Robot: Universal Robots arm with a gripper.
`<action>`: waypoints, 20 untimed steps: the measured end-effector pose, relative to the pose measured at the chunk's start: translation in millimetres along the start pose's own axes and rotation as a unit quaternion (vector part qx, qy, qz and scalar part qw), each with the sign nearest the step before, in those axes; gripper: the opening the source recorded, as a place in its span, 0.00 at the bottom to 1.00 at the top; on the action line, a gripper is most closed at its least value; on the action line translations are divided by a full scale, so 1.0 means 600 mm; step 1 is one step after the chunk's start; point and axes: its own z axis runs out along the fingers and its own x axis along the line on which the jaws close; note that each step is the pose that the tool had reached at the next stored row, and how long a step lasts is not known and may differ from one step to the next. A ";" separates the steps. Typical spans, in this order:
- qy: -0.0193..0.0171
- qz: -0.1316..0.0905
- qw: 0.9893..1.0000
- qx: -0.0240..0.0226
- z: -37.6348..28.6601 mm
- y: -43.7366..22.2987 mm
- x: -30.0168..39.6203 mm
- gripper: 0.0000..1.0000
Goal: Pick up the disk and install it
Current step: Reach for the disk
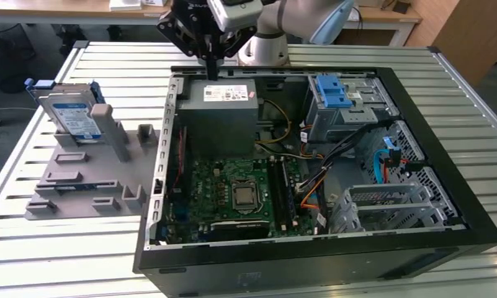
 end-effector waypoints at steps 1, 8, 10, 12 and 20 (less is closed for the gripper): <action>0.000 0.000 1.000 0.000 0.000 0.000 0.001 0.11; -0.001 0.000 1.000 0.009 0.000 0.005 0.011 0.11; -0.001 0.000 1.000 0.009 0.000 0.007 0.014 0.11; -0.001 0.000 1.000 0.009 0.000 0.008 0.018 0.11; -0.001 0.000 1.000 0.009 0.001 0.013 0.031 0.11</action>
